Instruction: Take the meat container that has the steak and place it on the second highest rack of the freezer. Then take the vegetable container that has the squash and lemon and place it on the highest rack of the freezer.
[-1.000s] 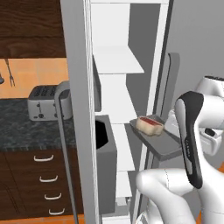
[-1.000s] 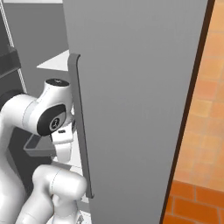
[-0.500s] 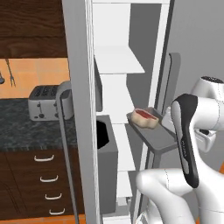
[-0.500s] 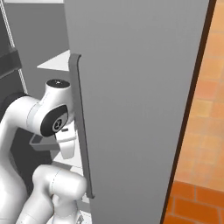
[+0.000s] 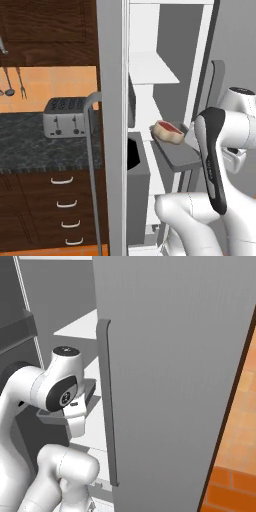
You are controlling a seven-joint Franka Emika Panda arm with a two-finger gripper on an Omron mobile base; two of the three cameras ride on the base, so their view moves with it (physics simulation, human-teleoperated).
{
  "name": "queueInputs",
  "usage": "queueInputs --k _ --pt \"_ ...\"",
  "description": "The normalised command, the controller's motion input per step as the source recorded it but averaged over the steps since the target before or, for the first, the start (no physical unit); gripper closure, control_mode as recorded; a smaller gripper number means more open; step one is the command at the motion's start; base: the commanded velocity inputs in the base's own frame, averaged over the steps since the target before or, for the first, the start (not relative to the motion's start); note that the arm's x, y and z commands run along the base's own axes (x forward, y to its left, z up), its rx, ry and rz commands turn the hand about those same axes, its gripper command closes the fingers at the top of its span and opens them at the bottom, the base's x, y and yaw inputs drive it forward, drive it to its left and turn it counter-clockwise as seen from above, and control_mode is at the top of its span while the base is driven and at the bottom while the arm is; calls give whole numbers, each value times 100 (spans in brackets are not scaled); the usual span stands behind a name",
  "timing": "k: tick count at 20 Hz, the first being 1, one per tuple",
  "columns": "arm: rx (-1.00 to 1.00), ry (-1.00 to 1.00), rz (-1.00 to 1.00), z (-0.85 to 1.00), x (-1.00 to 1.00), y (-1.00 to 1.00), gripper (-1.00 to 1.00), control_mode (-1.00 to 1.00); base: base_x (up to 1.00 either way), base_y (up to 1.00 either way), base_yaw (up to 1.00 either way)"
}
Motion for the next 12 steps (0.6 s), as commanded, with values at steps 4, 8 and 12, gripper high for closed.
queueInputs --k 4,8,12 --pt "0 0 0 0 0 0 100 100 28 23 0" --pt "0 0 0 0 0 0 100 100 20 6 0" --pt "0 0 0 0 4 0 100 -100 0 0 0"
